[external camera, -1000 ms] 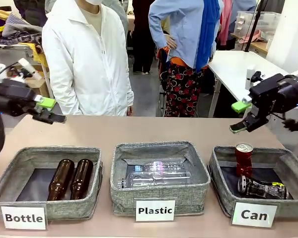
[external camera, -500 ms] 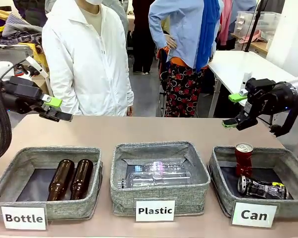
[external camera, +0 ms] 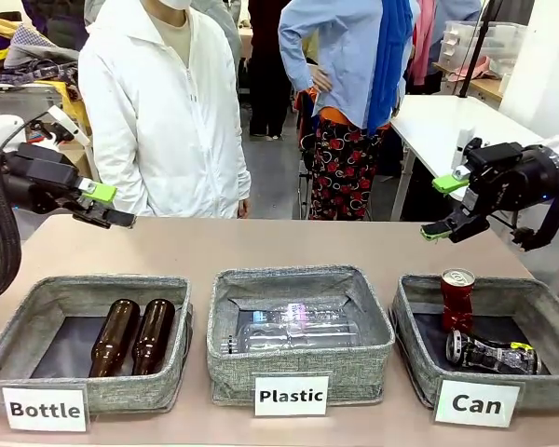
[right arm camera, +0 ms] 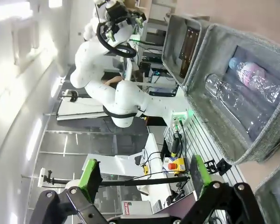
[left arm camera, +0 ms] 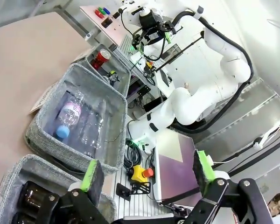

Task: Sort the can waste into the basket.
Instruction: Pick up the can waste from the table and place it in the right Fabric basket.

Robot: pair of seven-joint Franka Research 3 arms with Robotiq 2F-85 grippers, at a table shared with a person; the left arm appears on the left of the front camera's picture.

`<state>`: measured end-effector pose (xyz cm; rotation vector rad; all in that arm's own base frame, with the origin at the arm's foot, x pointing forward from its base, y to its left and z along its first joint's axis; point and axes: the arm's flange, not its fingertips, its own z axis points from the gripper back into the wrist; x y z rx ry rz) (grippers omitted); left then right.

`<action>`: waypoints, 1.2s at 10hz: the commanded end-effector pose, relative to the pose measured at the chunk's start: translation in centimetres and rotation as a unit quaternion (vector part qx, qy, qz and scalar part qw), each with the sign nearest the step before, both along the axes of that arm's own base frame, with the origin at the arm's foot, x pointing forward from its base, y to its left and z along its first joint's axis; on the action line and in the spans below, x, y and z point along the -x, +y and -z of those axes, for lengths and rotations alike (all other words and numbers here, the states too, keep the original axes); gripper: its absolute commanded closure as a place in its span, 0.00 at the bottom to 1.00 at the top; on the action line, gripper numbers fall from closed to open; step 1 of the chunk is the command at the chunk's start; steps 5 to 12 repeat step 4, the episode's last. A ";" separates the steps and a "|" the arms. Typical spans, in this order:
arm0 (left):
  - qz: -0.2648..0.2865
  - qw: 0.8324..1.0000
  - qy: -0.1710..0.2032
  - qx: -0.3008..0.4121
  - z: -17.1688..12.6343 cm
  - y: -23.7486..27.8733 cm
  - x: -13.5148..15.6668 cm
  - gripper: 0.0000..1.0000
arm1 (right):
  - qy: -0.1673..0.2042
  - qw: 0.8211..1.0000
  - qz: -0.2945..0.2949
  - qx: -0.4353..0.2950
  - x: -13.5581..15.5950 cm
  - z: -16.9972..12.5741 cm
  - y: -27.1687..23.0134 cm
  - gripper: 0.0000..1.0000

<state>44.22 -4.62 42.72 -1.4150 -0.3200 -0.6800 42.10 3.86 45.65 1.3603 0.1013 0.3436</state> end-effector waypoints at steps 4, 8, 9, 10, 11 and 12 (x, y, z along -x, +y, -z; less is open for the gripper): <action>-0.001 1.000 0.004 -0.007 -0.4 0.1 0.3 0.00 | 0.001 1.000 0.003 0.004 0.1 0.2 0.0 0.00; -0.001 1.000 0.004 -0.007 -0.4 0.1 0.3 0.00 | 0.001 1.000 0.003 0.004 0.1 0.2 0.0 0.00; -0.001 1.000 0.004 -0.007 -0.4 0.1 0.3 0.00 | 0.001 1.000 0.003 0.004 0.1 0.2 0.0 0.00; -0.001 1.000 0.004 -0.007 -0.4 0.1 0.3 0.00 | 0.001 1.000 0.003 0.004 0.1 0.2 0.0 0.00; -0.001 1.000 0.004 -0.007 -0.4 0.1 0.3 0.00 | 0.001 1.000 0.003 0.004 0.1 0.2 0.0 0.00; -0.001 1.000 0.004 -0.007 -0.4 0.1 0.3 0.00 | 0.001 1.000 0.003 0.004 0.1 0.2 0.0 0.00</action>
